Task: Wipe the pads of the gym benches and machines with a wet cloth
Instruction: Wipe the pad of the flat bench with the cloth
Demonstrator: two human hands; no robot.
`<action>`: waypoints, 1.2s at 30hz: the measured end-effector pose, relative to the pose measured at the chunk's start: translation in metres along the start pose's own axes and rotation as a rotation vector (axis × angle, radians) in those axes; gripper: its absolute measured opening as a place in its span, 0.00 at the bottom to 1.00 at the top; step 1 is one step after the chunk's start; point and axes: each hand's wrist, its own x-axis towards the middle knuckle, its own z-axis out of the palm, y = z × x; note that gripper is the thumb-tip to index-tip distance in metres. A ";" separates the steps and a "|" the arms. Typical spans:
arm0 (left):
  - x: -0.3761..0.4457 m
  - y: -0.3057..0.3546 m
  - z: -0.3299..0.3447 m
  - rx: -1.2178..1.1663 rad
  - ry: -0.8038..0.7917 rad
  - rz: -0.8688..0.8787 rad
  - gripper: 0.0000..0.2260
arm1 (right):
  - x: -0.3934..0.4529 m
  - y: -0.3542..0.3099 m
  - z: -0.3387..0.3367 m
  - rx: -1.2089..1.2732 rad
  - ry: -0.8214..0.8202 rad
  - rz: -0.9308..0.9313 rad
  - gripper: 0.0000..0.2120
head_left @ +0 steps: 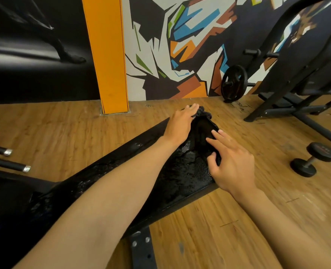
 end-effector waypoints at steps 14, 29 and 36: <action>0.002 -0.003 -0.006 0.035 0.019 -0.038 0.25 | 0.001 0.000 -0.001 -0.001 0.010 -0.009 0.23; -0.019 0.002 -0.016 0.052 -0.007 0.030 0.26 | 0.000 -0.001 0.000 0.007 0.003 -0.007 0.23; -0.024 -0.002 -0.020 0.053 -0.075 0.064 0.25 | 0.000 -0.001 0.000 -0.001 -0.003 0.010 0.22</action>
